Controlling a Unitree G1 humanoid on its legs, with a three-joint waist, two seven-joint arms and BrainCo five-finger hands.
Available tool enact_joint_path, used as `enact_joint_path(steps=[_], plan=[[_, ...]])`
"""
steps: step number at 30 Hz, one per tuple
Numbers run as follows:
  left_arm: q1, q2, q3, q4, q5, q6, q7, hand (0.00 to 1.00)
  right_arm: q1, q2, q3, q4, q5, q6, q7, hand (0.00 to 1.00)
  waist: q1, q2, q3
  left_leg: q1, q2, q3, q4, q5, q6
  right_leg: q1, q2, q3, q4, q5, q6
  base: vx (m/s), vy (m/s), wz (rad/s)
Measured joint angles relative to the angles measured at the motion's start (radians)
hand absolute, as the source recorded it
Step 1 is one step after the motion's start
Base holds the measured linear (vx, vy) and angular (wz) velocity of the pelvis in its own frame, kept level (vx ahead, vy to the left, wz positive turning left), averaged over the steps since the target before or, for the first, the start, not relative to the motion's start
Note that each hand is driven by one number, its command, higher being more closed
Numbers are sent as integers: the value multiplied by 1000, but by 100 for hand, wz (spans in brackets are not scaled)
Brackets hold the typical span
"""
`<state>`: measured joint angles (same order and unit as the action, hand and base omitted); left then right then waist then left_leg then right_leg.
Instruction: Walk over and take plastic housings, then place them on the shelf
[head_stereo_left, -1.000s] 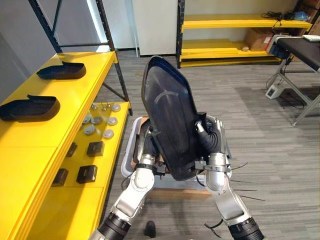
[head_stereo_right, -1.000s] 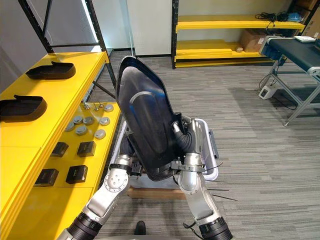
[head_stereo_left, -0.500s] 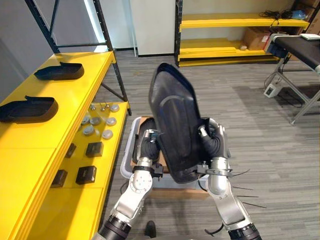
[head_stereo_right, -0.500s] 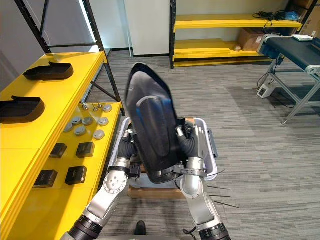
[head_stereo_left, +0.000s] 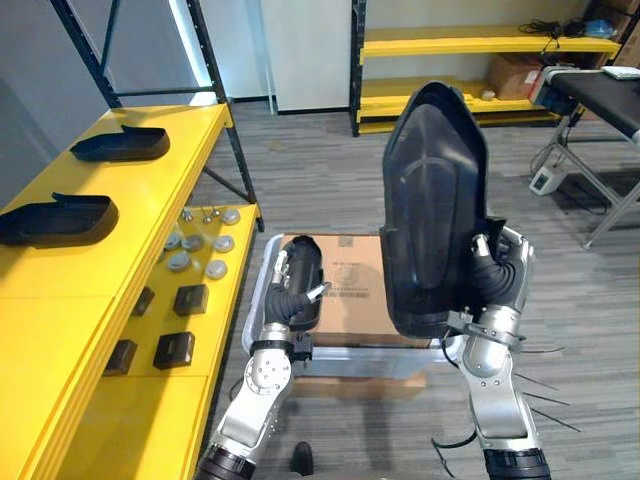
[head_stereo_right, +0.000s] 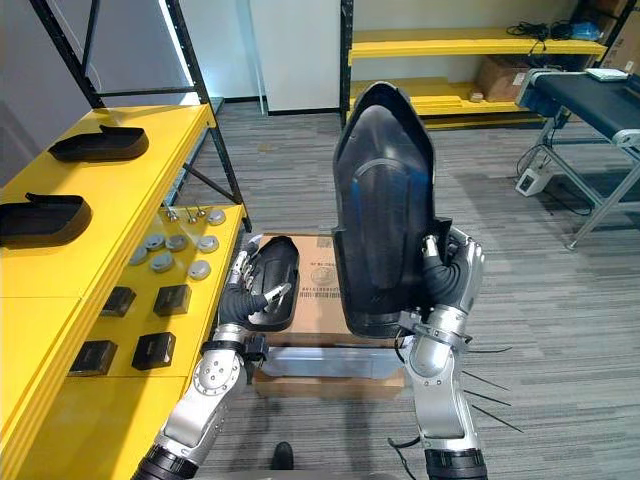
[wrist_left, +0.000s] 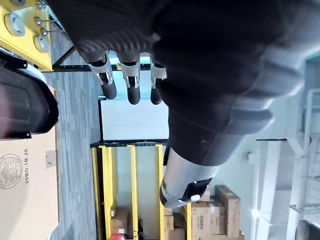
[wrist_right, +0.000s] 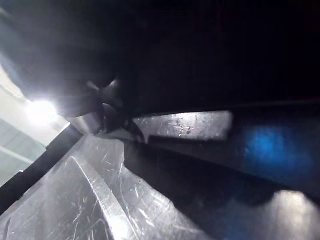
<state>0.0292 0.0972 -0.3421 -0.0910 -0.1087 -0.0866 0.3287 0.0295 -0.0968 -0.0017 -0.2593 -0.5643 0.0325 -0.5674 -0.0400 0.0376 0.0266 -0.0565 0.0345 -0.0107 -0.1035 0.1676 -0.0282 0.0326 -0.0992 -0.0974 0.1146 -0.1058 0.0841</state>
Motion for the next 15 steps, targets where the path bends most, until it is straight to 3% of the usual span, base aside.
enact_joint_path(steps=[15], plan=[[-3, -14, -92, -83, -178, -27, -45, 0, -49, -12, 13, 44, -38, 22, 2, 100, -1, 1, -2, -4, 0, -12, 0, 1, 0, 2, -1, -11, 0, 0, 0, 2, -2, 2]])
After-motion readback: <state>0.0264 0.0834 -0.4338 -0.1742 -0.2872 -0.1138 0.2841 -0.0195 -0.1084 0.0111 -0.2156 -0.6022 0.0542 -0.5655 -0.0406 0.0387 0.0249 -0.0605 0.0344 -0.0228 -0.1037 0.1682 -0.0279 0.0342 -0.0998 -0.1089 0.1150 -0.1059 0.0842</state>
